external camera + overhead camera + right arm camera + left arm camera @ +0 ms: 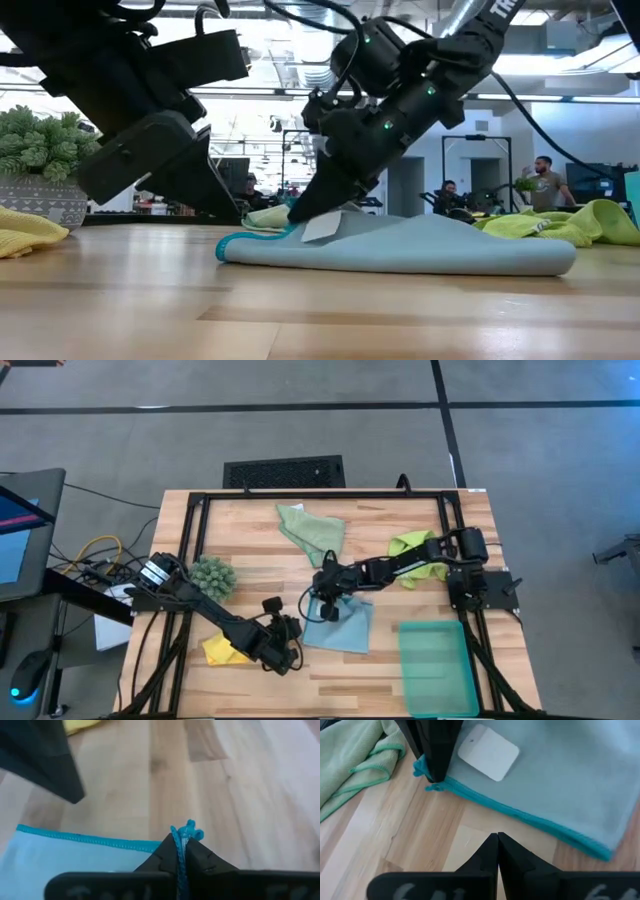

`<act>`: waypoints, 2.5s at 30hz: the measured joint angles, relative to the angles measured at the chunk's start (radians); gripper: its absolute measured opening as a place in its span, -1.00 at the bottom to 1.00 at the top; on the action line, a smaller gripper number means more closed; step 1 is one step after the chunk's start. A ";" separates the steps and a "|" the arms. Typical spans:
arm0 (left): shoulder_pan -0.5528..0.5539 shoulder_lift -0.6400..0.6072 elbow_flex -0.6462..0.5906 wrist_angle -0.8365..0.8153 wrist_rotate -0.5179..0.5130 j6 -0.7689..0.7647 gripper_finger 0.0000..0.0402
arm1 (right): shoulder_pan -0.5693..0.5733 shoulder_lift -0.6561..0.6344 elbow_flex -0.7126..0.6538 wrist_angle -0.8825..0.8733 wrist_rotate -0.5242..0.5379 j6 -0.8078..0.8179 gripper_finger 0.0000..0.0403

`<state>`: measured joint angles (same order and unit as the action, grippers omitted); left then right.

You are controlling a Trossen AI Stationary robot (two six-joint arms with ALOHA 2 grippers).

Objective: Fold microfiber towels
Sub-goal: Fold the blue microfiber cloth

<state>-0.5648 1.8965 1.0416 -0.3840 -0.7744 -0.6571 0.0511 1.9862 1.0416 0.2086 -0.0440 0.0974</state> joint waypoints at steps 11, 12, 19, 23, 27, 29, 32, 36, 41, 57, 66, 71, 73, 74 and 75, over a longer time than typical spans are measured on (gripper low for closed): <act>0.000 0.002 0.000 0.151 0.033 0.108 -1.00 | 0.008 0.019 -0.002 -0.018 -0.006 0.007 -0.65; 0.000 0.002 0.000 0.165 0.036 0.115 -1.00 | 0.007 0.019 -0.002 -0.016 -0.006 0.007 -0.58; 0.000 0.002 0.000 0.190 0.045 0.122 -1.00 | -0.009 -0.092 0.002 -0.170 -0.008 0.010 -0.18; 0.000 0.002 0.000 0.212 0.049 0.125 -1.00 | 0.020 -0.182 -0.014 -0.280 -0.002 0.050 -0.10; 0.001 0.002 0.000 0.223 0.063 0.130 -1.00 | 0.074 -0.277 -0.134 -0.286 0.090 0.143 -0.13; 0.001 0.003 0.000 0.224 0.063 0.130 -1.00 | 0.103 -0.319 -0.214 -0.284 0.156 0.213 -0.18; 0.001 0.003 0.000 0.230 0.063 0.135 -1.00 | 0.142 -0.376 -0.318 -0.272 0.251 0.333 -0.25; 0.008 0.003 0.000 0.230 0.062 0.139 -1.00 | 0.160 -0.410 -0.395 -0.193 0.277 0.406 -0.33; 0.016 0.003 0.000 0.228 0.063 0.139 -1.00 | 0.141 -0.385 -0.406 -0.138 0.310 0.467 -0.41; 0.017 0.004 0.000 0.217 0.063 0.141 -1.00 | 0.144 -0.338 -0.393 -0.109 0.221 0.391 -0.87; 0.017 0.004 0.000 0.214 0.063 0.140 -1.00 | 0.218 -0.478 -0.394 -0.246 0.283 0.401 -0.95; 0.017 0.004 0.000 0.216 0.062 0.140 -1.00 | 0.281 -0.543 -0.394 -0.366 0.394 0.460 -0.95; 0.017 0.004 0.000 0.216 0.062 0.140 -1.00 | 0.290 -0.555 -0.394 -0.363 0.408 0.471 -0.94; 0.017 0.004 0.000 0.216 0.062 0.140 -1.00 | 0.290 -0.555 -0.394 -0.356 0.408 0.471 -0.93; 0.017 0.004 0.000 0.216 0.062 0.140 -1.00 | 0.289 -0.554 -0.394 -0.347 0.407 0.471 -0.93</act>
<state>-0.5480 1.9003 1.0416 -0.1680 -0.7120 -0.5175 0.3405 1.4326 0.6476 -0.1384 0.3630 0.5686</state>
